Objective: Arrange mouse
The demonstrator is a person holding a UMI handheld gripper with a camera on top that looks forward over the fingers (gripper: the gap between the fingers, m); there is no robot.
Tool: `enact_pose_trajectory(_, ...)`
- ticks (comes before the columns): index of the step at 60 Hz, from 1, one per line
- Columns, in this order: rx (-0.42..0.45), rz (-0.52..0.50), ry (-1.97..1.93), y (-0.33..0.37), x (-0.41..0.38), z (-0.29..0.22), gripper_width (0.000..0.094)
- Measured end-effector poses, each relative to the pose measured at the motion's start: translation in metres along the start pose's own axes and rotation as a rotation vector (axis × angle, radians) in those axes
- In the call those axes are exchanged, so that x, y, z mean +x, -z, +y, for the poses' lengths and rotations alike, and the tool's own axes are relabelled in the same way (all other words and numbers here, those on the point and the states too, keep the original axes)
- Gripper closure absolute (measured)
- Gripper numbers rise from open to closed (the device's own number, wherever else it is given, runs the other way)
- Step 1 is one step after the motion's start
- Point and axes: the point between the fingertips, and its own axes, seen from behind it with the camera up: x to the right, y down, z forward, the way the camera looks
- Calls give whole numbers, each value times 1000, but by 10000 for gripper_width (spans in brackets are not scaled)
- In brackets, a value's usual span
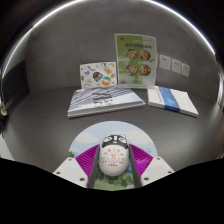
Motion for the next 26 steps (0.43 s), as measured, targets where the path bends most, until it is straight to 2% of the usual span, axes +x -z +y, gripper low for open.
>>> enact_pose_trajectory(1,-2,0,0,0,0,0,337)
enact_pose_trajectory(2,-7,-1,-2,1,0,1,359)
enact_pose_trajectory(4,-15,1,-14,4,-1,4,292)
enact_pose_trajectory(8,-10,-8,-32,21,-9,8,41)
enact_pose_trajectory(9,-4,-9,-35,27,-10,9,74)
enact_pose_trajectory(12,1,-22,-35,43,-18,13,91)
enact_pose_trajectory(26,6,-31,-72,123,-38,54,92)
